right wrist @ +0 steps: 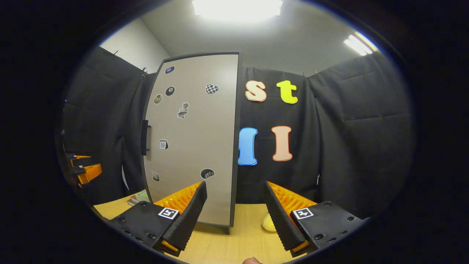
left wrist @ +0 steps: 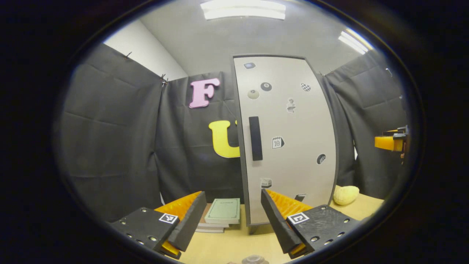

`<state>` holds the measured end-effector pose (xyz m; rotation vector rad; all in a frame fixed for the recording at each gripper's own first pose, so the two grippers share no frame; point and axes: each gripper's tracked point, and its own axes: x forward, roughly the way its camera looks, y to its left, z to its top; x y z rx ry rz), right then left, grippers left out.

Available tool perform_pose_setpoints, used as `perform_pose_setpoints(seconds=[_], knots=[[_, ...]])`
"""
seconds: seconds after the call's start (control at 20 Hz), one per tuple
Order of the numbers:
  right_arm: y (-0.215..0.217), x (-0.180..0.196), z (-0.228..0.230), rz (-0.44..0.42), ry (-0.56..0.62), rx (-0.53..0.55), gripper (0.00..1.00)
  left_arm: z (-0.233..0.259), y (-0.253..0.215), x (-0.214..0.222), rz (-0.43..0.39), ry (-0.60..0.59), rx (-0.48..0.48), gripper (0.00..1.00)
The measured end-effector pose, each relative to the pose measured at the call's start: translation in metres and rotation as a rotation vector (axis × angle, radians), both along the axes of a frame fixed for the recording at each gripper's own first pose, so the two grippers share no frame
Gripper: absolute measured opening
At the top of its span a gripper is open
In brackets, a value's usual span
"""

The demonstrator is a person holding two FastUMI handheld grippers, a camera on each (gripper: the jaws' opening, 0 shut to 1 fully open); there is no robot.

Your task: Open the cabinet door with the right hand, grasp the bottle in the cabinet with the left hand and place it on the coaster, then close the cabinet door with the right hand.

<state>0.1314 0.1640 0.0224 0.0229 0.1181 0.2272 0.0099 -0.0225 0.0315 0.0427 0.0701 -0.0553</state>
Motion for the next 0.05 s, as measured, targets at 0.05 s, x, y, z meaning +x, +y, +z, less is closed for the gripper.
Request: perform_pose_setpoints(seconds=[0.05], knots=[[0.0005,0.0006,0.0005,0.000,0.002,0.000,0.97,0.0014,0.0005,-0.0002,-0.001,-0.002,0.002,0.95]])
